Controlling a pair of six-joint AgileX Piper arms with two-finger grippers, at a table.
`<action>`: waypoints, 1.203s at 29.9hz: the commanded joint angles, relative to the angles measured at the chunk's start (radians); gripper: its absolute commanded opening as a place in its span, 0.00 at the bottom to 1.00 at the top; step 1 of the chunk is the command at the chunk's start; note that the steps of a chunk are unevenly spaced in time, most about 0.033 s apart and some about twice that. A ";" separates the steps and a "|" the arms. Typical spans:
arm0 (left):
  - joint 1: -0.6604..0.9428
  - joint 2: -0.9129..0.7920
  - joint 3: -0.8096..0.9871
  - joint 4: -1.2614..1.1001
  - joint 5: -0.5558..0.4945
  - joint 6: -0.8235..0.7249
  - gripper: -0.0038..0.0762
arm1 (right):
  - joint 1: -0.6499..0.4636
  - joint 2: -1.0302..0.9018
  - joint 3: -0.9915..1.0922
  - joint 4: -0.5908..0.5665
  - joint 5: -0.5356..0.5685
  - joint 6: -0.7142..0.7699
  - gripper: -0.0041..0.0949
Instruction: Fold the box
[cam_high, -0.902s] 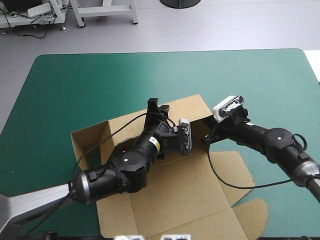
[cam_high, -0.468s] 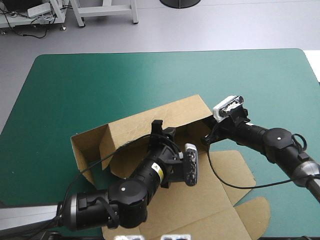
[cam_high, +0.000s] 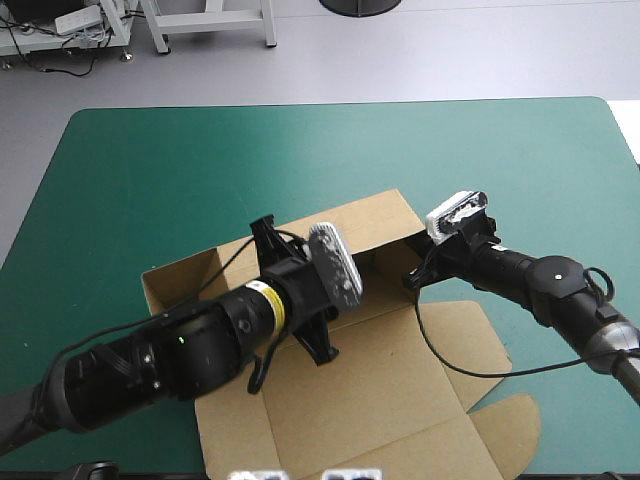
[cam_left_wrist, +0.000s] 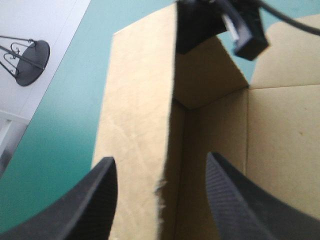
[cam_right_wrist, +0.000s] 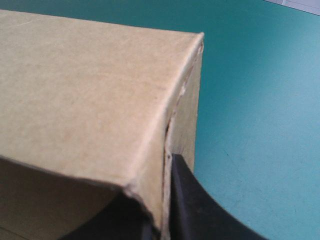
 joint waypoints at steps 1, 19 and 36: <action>0.133 -0.034 -0.090 -0.076 -0.032 0.075 0.53 | 0.008 -0.011 -0.015 -0.009 0.053 0.010 0.02; 0.966 -0.034 -0.177 -0.434 -0.133 0.284 0.53 | -0.061 -0.087 -0.148 -0.604 0.152 0.559 0.02; 1.097 -0.034 -0.173 -0.494 -0.178 0.354 0.53 | -0.135 0.075 -0.628 -1.006 0.865 0.902 0.02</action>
